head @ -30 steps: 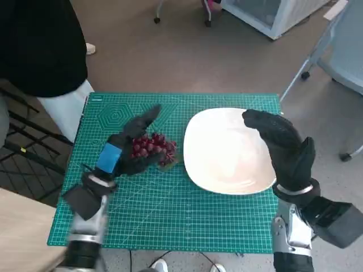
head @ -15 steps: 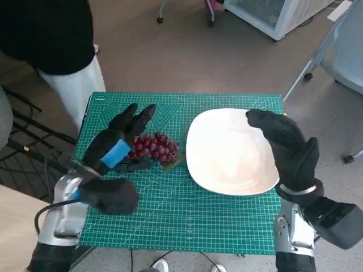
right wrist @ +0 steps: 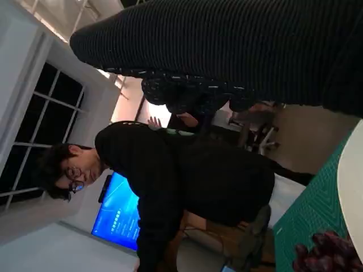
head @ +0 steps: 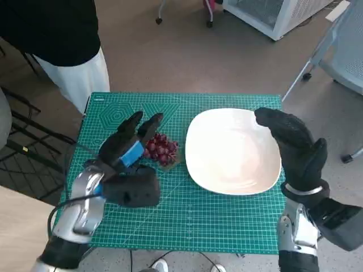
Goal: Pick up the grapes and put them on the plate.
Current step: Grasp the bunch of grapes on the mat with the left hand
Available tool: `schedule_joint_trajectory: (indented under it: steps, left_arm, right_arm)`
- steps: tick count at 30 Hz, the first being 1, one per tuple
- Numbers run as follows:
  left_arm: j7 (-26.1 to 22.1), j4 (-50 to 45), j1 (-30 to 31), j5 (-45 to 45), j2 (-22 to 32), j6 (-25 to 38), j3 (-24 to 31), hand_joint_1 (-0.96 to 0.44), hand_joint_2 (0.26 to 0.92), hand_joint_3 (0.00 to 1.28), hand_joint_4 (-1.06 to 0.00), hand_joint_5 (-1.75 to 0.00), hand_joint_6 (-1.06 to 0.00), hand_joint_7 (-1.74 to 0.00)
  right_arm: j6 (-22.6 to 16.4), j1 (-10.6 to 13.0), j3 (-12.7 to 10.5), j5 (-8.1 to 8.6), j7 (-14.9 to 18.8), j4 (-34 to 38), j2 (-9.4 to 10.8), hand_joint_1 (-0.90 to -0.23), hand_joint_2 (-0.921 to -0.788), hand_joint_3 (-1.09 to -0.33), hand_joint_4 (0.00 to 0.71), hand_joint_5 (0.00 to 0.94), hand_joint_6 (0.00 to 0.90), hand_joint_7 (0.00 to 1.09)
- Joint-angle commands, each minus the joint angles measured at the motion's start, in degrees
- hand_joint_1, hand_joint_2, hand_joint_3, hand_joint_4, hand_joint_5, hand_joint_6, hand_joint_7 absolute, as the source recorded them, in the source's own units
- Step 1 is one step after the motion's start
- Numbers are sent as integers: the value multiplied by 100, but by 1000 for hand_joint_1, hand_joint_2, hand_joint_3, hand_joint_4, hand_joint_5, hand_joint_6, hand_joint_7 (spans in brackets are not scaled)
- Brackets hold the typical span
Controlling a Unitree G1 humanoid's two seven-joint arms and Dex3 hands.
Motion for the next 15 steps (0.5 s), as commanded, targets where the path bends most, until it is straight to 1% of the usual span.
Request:
schedule_joint_trajectory:
  steps: [1, 9, 15]
  left_arm:
    - [-56, 177, -225, 27, -61, 267, -152, -502, 716, 0, 1, 1, -96, -18]
    - [-168, 473, -513, 47, -92, 542, -404, -492, 717, 0, 1, 1, -98, -14]
    - [-221, 886, -829, 56, -123, 659, -598, -481, 717, 0, 1, 1, -98, -11]
  right_arm:
    - [11, 41, -42, 70, 18, 103, -8, -514, -921, -554, 211, 5, 5, 404]
    - [-8, 34, -85, 64, 22, 102, -22, -517, -921, -550, 213, 5, 9, 401]
    - [-32, 37, -85, 37, 14, 119, -18, -516, -921, -548, 213, 5, 12, 397]
